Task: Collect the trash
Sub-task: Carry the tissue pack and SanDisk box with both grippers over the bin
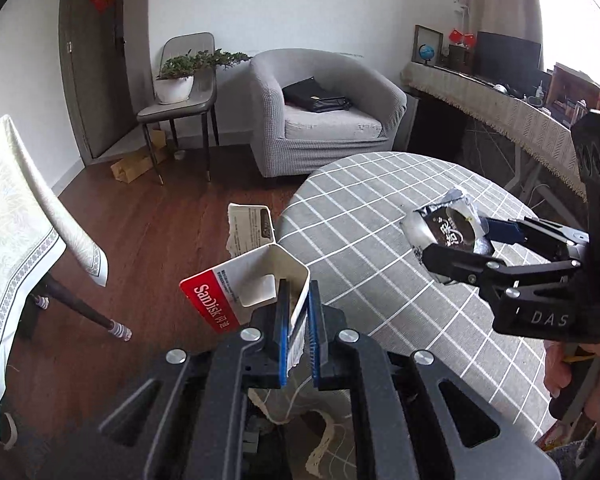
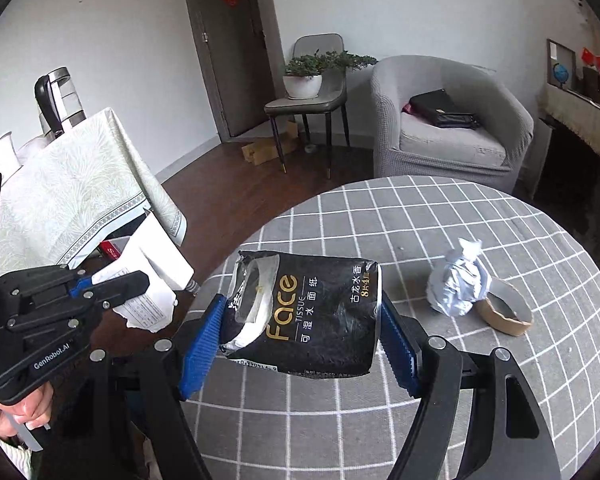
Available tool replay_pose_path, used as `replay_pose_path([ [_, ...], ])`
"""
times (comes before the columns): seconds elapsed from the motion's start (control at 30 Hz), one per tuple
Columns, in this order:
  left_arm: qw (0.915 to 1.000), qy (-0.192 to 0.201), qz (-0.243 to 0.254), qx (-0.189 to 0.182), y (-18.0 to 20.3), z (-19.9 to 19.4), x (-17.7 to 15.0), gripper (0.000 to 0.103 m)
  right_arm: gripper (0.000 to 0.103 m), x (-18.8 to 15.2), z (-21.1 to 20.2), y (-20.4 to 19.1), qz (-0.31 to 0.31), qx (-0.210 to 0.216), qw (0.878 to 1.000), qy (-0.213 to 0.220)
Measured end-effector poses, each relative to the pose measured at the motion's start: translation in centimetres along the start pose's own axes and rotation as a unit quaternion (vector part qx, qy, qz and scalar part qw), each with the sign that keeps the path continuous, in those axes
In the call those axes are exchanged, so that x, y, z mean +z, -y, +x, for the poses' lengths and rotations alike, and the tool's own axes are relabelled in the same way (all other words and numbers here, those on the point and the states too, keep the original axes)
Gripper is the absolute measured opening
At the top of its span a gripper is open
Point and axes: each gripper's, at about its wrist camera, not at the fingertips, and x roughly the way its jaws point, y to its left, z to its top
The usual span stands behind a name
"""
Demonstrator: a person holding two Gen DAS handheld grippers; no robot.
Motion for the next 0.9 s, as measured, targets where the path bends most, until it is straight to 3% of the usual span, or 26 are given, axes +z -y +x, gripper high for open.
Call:
replay_pose_path([
  [0.23,0.9991,-0.032,-0.002,0.030,-3.2,0.7,-3.1,0.010,0.074,0.6,1.8,-4.9,-0.032,0.022,0.999,-0.001],
  [0.43,0.9963,-0.068,-0.041,0.035,-7.1,1.3,-5.8,0.010,0.074,1.3,3.0,-8.4,-0.051,0.042,0.998,-0.002],
  [0.57,0.9908,-0.111,-0.056,0.053,-9.0,2.5,-8.4,0.010,0.074,1.4,4.0,-10.5,-0.062,0.056,0.996,-0.010],
  [0.9,0.9755,-0.195,-0.097,0.031,-13.4,5.1,-13.6,0.011,0.074,0.7,7.6,-15.2,-0.087,0.081,0.992,-0.042],
])
